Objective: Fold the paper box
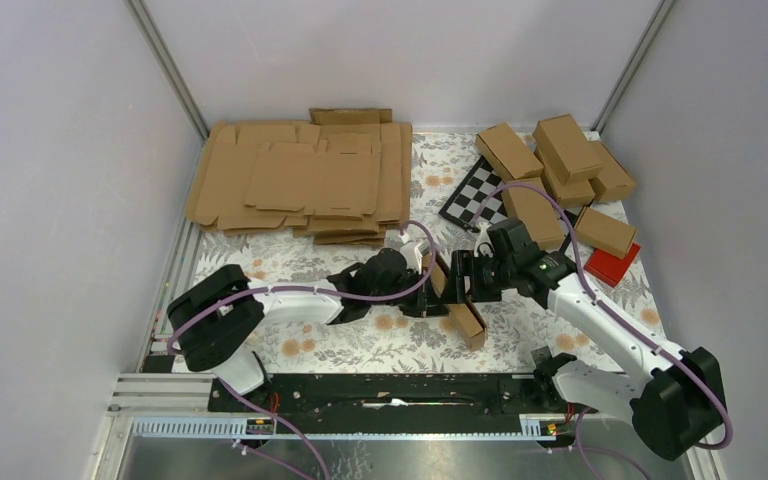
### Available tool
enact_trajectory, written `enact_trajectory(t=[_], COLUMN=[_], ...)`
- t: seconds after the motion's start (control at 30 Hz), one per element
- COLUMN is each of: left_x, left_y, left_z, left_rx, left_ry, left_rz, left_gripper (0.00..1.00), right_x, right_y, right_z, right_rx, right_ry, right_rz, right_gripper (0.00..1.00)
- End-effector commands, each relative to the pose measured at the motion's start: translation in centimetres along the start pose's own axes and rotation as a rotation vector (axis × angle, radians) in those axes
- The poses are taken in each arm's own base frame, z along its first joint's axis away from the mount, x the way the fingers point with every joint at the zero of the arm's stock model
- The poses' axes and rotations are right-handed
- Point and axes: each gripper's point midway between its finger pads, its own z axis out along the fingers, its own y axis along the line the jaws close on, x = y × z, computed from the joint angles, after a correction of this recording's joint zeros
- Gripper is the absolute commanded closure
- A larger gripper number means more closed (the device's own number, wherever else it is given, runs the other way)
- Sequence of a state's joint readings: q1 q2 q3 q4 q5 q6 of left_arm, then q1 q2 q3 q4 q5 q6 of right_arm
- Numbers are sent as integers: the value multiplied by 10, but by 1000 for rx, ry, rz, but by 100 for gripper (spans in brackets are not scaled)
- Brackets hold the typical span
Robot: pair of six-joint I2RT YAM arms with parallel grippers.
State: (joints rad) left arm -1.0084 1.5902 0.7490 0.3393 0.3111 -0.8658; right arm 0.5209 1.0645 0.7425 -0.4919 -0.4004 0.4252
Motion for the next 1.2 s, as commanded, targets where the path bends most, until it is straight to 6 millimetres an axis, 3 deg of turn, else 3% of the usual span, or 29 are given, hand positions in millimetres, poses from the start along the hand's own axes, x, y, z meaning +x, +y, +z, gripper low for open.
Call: enact_trajectory(t=[0.0,0.1,0.23,0.37,0.5,0.67,0.83,0.97,1.17], left_x=[-31,-37,-43,-46,-47,-55,-72,-86,-112], left_y=[-18,-22,-27,-28,-20,-5,16,38,67], left_z=[-5,-2,3,5,0,-22,-59,-96,-132], left_rx=[37,40,55,49,-1,-103,-204,-351,-517], left_ry=[-128,-136,-141,-141,-146,-188,-255,-364,-511], left_rz=[40,70,103,123,140,179,208,265,341], left_gripper=[94,94,94,94,94,94,92,84,80], right_x=[4,5,2,-3,-12,-17,-13,-17,-21], right_y=[-10,-12,-17,-29,-33,-38,-45,-32,-11], right_z=[-8,-14,-20,-24,-28,-28,-21,-13,-5], right_rx=[91,117,170,263,304,336,360,274,145], right_ry=[43,44,34,26,-1,-7,24,24,13], right_rz=[-34,-49,-66,-60,-65,-83,-78,-96,-134], right_gripper=[24,13,12,28,35,54,72,75,76])
